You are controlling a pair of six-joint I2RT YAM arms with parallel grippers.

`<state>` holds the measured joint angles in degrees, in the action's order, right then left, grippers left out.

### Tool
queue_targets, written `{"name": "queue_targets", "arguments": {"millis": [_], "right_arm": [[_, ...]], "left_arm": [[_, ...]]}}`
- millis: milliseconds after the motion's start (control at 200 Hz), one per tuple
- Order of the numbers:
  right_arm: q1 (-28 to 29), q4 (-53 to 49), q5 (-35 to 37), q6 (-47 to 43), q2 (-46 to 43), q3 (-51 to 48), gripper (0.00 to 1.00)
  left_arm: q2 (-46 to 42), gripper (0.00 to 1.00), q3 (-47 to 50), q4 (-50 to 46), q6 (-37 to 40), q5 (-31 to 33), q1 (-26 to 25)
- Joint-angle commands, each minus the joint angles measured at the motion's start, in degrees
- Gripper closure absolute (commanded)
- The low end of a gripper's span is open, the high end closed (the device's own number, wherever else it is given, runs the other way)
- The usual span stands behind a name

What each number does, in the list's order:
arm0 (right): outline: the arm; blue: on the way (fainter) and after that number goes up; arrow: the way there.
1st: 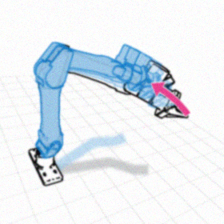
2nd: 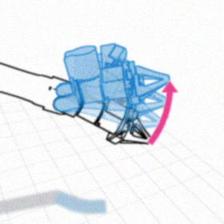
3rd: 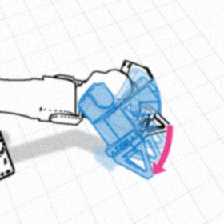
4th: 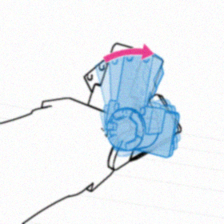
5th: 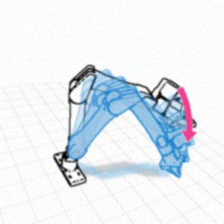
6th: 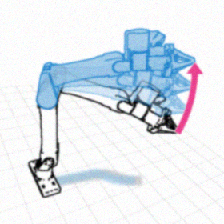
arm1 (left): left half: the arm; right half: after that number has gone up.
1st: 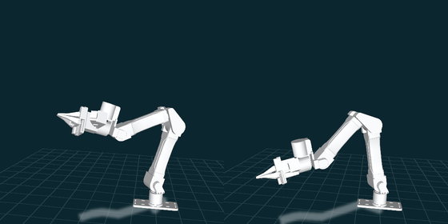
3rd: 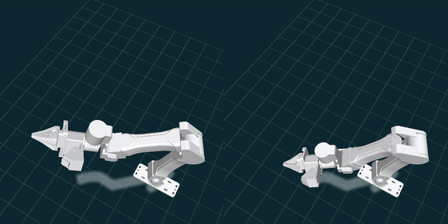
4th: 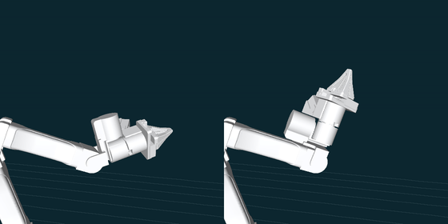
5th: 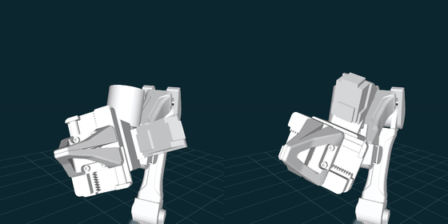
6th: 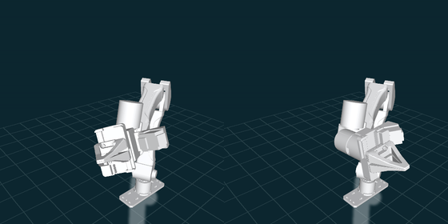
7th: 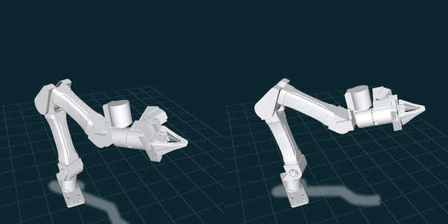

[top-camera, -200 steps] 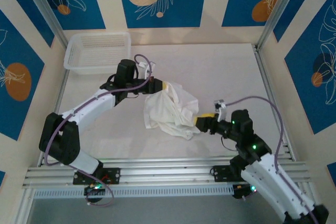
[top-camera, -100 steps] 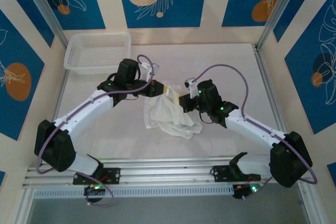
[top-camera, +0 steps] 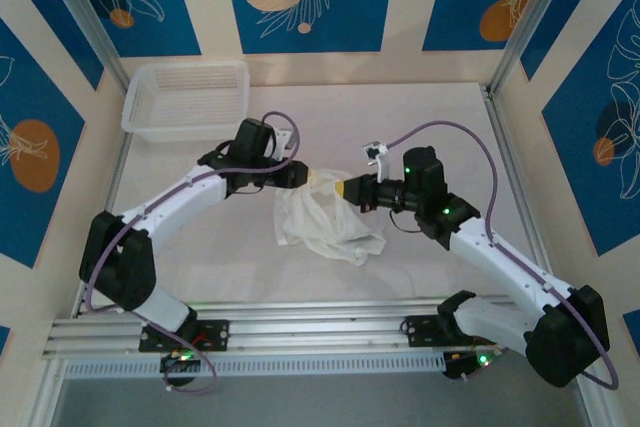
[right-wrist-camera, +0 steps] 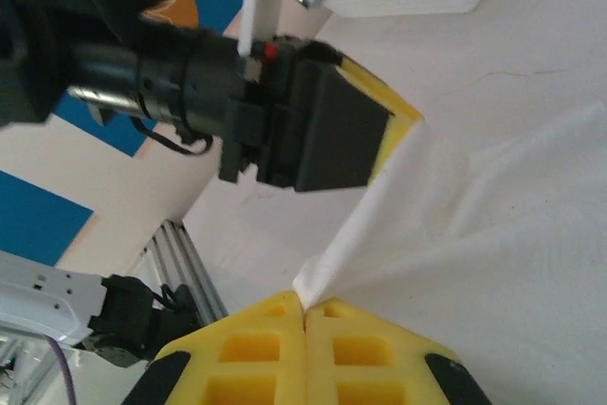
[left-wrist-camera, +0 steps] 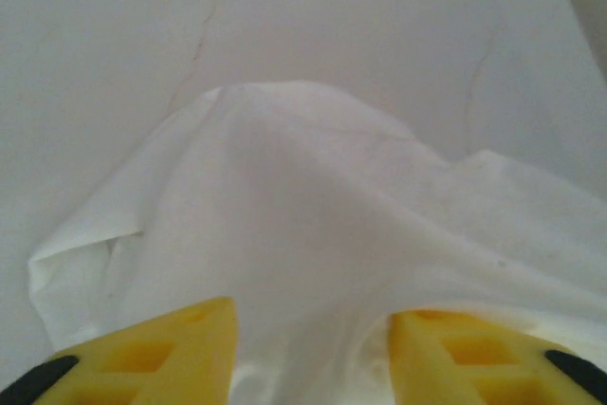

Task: Fold the inside-out t-shirt
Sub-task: Turn the T-shirt inside out at the center of the table.

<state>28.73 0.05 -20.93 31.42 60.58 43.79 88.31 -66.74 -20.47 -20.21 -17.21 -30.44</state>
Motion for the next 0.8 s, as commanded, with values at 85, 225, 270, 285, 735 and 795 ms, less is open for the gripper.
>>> {"name": "queue_targets", "arguments": {"millis": [85, 225, 270, 285, 735, 795], "right_arm": [[-4.2, 1.5, -5.1, 4.5, 1.2, 1.9, 1.00], [-5.3, 0.6, -5.5, 4.6, 2.6, 3.2, 1.00], [-5.5, 0.2, -5.6, 4.4, 3.0, 3.5, 1.00], [-5.5, 0.1, -5.7, 4.4, 3.1, 3.6, 1.00], [-4.3, -2.9, -7.0, 3.5, 4.1, 6.7, 1.00], [-4.1, -3.8, -7.0, 3.3, 4.0, 7.3, 1.00]], "left_arm": [[-7.8, 0.37, 5.5, 0.1, 0.9, 4.7, 0.6], [-17.5, 0.30, 12.4, 4.7, 3.9, 3.6, -0.8], [-20.0, 0.29, 14.1, 6.2, 6.5, 1.8, -2.4], [-20.7, 0.29, 14.7, 6.6, 7.6, 1.4, -3.0], [-7.9, 0.51, 6.9, 16.6, 13.7, 4.0, -11.5], [-5.2, 0.48, 5.1, 17.4, 13.4, 5.7, -11.5]]}}
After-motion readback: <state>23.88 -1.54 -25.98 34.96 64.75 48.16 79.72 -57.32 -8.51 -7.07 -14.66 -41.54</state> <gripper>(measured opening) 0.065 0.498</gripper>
